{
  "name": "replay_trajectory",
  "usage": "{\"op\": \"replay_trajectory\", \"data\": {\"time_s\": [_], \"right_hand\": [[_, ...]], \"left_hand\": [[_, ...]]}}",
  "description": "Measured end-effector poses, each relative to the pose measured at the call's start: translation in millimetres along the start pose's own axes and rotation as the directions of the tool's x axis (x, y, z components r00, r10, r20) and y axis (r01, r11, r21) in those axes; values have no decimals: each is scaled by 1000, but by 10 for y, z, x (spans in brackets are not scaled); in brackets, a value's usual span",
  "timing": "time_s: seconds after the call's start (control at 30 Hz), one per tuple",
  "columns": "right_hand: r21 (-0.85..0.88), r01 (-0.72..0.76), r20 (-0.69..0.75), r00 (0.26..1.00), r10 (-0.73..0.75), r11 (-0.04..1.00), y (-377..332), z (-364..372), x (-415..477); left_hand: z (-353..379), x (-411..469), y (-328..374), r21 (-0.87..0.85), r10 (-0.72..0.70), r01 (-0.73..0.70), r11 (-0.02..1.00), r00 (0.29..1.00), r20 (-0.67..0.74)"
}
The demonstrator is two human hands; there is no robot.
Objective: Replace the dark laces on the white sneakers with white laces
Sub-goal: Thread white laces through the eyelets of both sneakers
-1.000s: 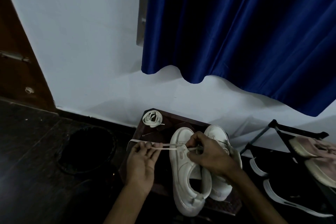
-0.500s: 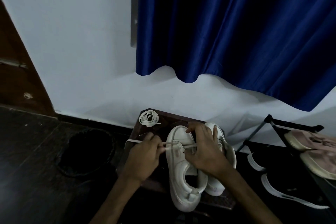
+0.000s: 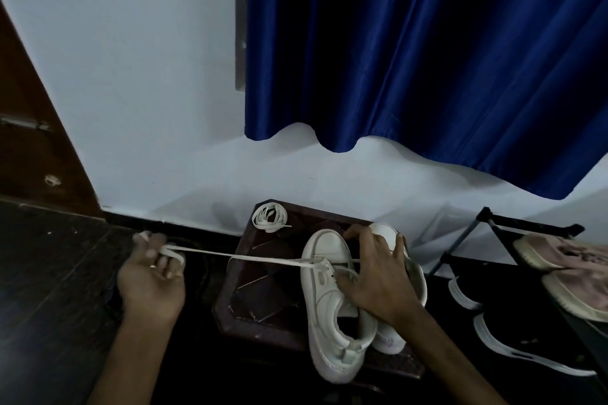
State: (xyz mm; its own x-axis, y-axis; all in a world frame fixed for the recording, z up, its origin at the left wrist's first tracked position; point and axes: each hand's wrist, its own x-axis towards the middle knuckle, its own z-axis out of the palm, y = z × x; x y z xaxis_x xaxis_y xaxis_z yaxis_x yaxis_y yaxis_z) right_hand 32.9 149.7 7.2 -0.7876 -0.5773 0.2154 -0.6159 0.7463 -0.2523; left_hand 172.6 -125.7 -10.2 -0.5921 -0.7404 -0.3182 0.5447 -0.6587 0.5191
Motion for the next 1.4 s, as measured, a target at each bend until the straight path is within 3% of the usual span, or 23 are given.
{"op": "replay_trajectory", "data": {"time_s": [0.03,0.07,0.1,0.13,0.2,0.23,0.33,0.4,0.43,0.47,0.5,0.53,0.57,0.6,0.67,0.8,0.9,0.97,1.03,1.1,1.13,1.2,1.4], "right_hand": [[9,-2,3,1000,1,1000,1,8,-1],[17,-1,0,1000,1,1000,4,18,2],[24,-4,-5,1000,4,1000,4,22,6],[32,-10,-7,1000,10,999,6,28,12],[45,-17,-1,1000,17,999,10,31,16],[49,-24,9,1000,24,999,14,27,17],[73,-56,47,998,52,996,15,3,16],[78,-63,62,996,59,995,2,-8,15],[73,-64,66,996,59,995,-3,-14,14],[67,-64,67,996,60,996,-2,-17,16],[61,-63,71,996,59,996,1,-20,18],[54,-61,73,996,57,997,6,-22,20],[46,-63,75,995,60,997,9,-22,23],[40,-69,77,995,66,997,9,-19,24],[37,-74,72,995,71,997,3,-4,23],[30,-74,85,994,72,997,7,-4,19],[37,-76,94,993,73,996,3,-6,16],[42,-82,101,992,77,996,0,-4,18],[47,-87,104,991,82,995,5,1,17],[55,-85,98,992,80,995,10,5,17],[61,-87,96,992,81,994,9,4,15],[70,-94,94,992,87,993,5,4,13],[77,-96,94,992,89,992,15,16,20]], "left_hand": [[57,-70,-47,218,72,-85,972,995,66],[107,-147,-156,492,144,-222,842,971,190],[134,-216,-314,698,138,-371,612,920,368],[134,-281,-510,794,26,-502,344,850,526],[110,-397,-879,739,-241,-662,-128,743,624],[129,-430,-1014,679,-256,-692,-245,722,643],[216,-464,-1218,614,-199,-717,-331,689,697],[182,-438,-1264,476,-239,-756,-449,615,751],[187,-441,-1227,449,-285,-768,-457,605,744],[194,-437,-1175,535,-269,-765,-358,634,725],[224,-438,-1093,730,-180,-676,-101,734,655],[253,-404,-987,854,-106,-444,270,868,485],[303,-357,-825,791,-96,-167,588,957,274],[317,-291,-631,603,-86,-16,798,987,139],[314,-191,-320,365,-28,-16,931,993,115],[251,-224,-358,369,110,-190,910,968,228],[47,-249,-607,554,163,-341,759,924,347],[-136,-208,-717,640,89,-533,553,802,590],[-258,-175,-813,616,-100,-739,272,616,782],[-313,-164,-902,511,-235,-858,58,485,842],[-318,-163,-923,482,-255,-876,-11,469,846],[-315,-170,-912,475,-236,-879,-46,472,850],[-129,-84,-814,526,-100,-849,53,520,849]]}}
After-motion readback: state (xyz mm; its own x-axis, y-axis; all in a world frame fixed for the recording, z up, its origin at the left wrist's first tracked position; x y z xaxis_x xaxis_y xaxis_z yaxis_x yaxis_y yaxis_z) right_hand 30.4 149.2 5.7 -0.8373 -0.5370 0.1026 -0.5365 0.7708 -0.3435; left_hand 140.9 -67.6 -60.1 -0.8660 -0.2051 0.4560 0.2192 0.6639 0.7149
